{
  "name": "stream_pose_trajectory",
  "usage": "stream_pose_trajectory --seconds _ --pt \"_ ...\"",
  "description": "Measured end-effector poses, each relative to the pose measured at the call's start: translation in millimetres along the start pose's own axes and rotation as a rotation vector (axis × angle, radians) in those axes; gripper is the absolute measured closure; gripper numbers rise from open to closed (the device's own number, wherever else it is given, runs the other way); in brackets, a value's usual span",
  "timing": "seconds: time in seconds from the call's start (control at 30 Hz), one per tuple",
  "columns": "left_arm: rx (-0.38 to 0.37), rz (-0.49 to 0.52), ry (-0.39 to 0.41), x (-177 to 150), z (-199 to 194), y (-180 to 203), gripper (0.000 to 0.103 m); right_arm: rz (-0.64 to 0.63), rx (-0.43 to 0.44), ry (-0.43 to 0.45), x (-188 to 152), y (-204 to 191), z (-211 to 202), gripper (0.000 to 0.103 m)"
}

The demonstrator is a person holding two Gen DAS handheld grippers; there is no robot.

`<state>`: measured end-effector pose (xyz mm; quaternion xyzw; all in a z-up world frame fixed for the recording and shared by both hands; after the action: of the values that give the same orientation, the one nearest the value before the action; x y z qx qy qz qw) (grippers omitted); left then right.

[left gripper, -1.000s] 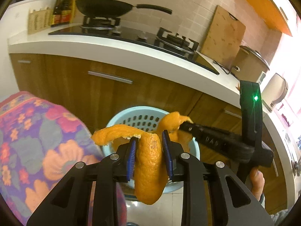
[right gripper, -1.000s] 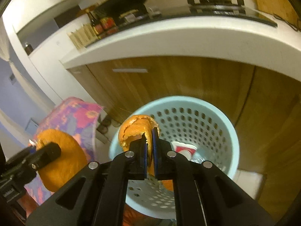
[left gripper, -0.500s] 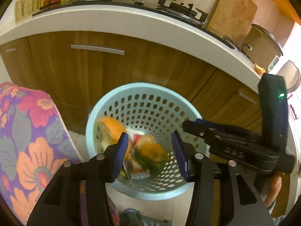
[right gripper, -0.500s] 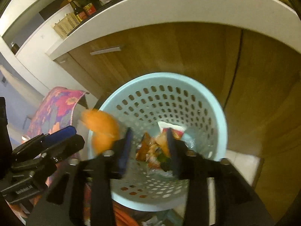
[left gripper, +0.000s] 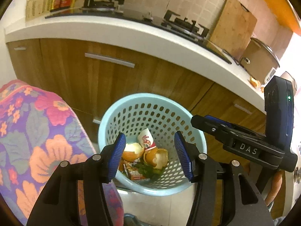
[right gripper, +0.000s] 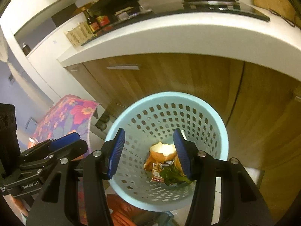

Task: Collect trash
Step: 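Carry both orange peels over the blue basket and open both tools, then return to the table and grasp the orange paper cup with the left tool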

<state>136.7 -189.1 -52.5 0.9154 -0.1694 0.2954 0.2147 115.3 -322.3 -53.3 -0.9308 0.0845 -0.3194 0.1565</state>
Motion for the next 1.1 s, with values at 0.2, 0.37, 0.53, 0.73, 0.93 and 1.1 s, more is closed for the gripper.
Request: stream_pose_trajectory --seconds 0.2,0.37,0.53,0.73,0.93,1.1 --pt "0.007 -0.015 0.067 1.3 -31.5 -6.5 0.049 -0.046 0.017 0.032 2.1 -25.9 -11.7 0.053" --pt "0.022 -0.047 0.123 0.1 -61.1 -22.4 0.047 -0.091 0.037 0.051 0.3 -53.2 -19.3 0.053" --pt "0.059 -0.093 0.199 -3.9 -100.4 -49.6 0.045 -0.152 0.062 0.064 -2.9 -89.1 -23.6 0.053" --pt "0.117 -0.156 0.285 -15.1 -153.0 -89.5 0.043 -0.262 0.095 0.071 -14.3 -147.3 -22.6 0.053" --pt "0.213 -0.242 0.363 -34.8 -207.8 -141.9 0.043 -0.346 0.161 0.085 -27.4 -203.7 -16.8 0.053" --pt "0.285 -0.332 0.432 -58.0 -251.4 -186.1 0.043 -0.395 0.233 0.090 -37.8 -244.7 -5.4 0.053"
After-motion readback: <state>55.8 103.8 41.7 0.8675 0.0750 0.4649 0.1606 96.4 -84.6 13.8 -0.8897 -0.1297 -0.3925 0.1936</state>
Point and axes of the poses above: each gripper's, at about its wrist camera, not at the fingertips, and z roughly the way its jaws point, y to its right, x to its top, the point moved 7 cm from there along z, roughly the way its jaws point, and after that the axes turned 2 degrees about -y, right-handed, at the moved point
